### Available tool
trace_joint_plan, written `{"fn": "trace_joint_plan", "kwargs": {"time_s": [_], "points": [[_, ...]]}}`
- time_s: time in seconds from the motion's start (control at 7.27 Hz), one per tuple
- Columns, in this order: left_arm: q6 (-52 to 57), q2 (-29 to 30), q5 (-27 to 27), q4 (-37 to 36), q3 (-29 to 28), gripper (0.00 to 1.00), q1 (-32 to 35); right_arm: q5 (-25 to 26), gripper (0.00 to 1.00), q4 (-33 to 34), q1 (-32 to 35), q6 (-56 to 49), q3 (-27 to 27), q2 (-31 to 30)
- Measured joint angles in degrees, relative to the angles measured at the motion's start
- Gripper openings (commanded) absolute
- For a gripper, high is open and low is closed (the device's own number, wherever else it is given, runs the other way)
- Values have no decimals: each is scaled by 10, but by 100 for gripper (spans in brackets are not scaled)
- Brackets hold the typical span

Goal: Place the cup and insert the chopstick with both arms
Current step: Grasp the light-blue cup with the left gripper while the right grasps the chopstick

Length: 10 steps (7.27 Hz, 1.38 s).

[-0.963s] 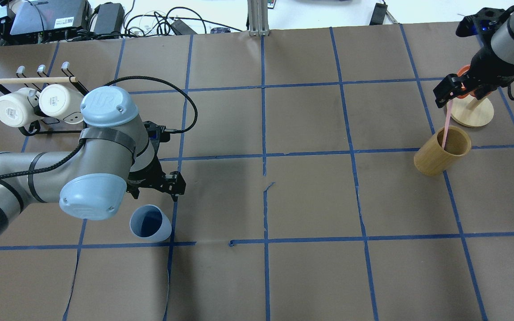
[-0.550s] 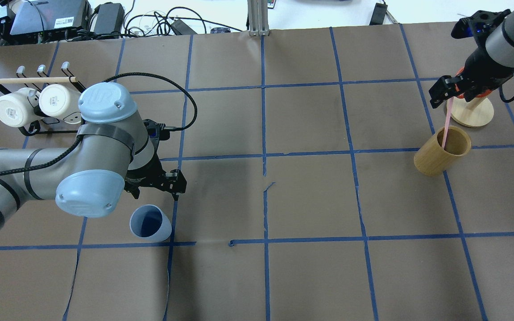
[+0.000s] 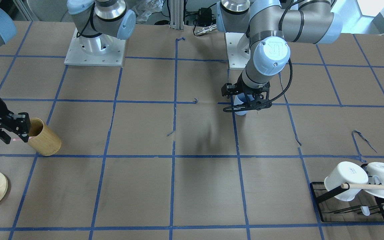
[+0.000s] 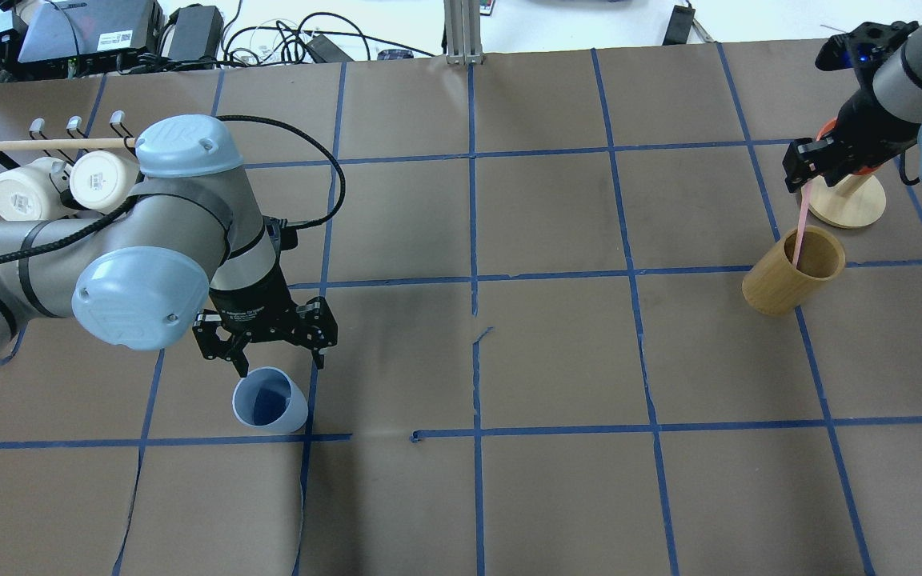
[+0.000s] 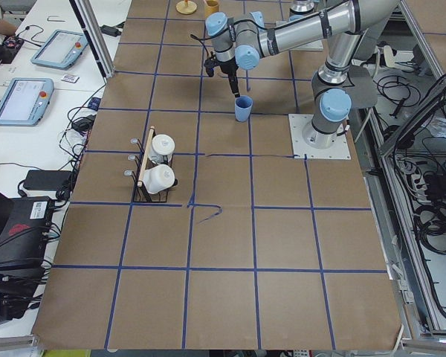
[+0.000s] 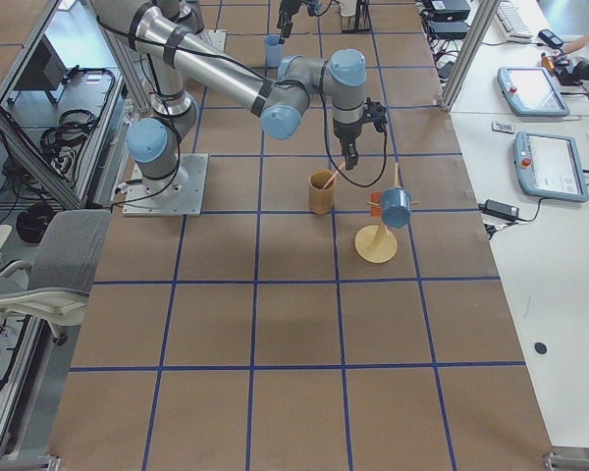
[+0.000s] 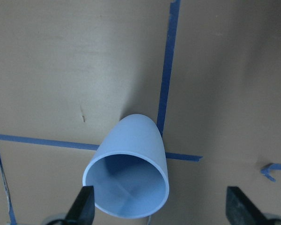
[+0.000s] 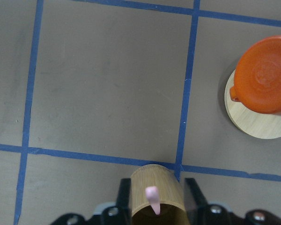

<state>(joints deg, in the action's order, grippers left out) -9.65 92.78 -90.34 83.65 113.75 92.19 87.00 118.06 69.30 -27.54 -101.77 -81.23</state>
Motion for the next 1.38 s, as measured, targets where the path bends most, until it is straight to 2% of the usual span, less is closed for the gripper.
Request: {"fn": "trace_joint_plan", "kwargs": {"time_s": [0.14,0.41,0.55,0.83,1.38], "points": [[-2,3,8,-2,15,73,0,0,29,0,0,2,0,0],[1,8,11,-17,31,62,0,1,20,-2,0,3,0,0],[1,14,10,-23,32,46,0,1,18,-2,0,4,1,-1],[2,23,11,-32,32,0,-1,-1,14,-5,0,4,4,-3],[9,25,9,-34,20,0,-1,-1,10,-14,0,4,18,-10]]}}
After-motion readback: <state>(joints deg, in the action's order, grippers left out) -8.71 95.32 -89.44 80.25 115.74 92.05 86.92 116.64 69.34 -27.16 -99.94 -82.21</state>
